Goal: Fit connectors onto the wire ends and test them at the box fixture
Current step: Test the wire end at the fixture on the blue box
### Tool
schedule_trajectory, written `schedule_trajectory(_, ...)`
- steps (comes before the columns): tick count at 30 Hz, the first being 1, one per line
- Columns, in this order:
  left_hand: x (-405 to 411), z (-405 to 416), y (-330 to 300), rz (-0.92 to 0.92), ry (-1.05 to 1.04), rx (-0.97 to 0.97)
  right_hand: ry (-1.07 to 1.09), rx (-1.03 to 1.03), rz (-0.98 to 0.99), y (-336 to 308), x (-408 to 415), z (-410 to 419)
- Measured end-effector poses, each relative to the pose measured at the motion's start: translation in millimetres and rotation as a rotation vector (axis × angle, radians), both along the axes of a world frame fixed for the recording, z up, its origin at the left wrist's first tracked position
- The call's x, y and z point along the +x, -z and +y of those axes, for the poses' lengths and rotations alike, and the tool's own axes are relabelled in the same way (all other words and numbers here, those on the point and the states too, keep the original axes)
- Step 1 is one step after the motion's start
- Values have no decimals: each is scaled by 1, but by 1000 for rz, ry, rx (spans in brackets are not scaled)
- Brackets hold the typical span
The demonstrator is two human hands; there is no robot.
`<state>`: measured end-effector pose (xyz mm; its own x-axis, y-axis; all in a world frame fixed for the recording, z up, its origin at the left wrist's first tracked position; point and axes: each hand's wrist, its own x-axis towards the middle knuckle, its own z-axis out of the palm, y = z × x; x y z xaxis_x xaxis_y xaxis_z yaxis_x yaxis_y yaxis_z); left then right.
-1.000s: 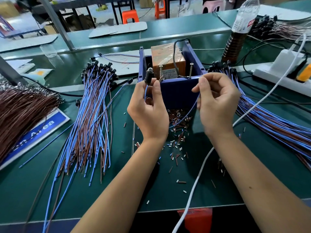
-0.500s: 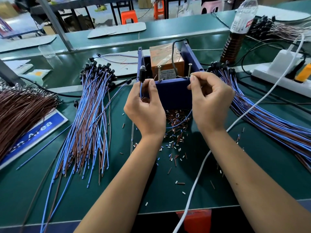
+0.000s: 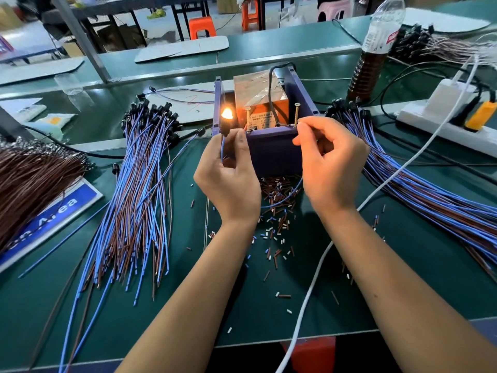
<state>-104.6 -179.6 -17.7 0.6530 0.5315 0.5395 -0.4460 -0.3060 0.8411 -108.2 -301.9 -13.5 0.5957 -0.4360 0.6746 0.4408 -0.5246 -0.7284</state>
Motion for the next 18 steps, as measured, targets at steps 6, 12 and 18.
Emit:
schedule_trajectory(6, 0, 0, 0, -2, 10, 4, -14, 6, 0, 1, 0, -1)
schedule_trajectory(12, 2, 1, 4, -40, -4, -8, -30, 12, 8, 2, 0, -1)
schedule_trajectory(18, -2, -14, -3, -214, 64, 6, -27, 135, 17, 0, -7, -16)
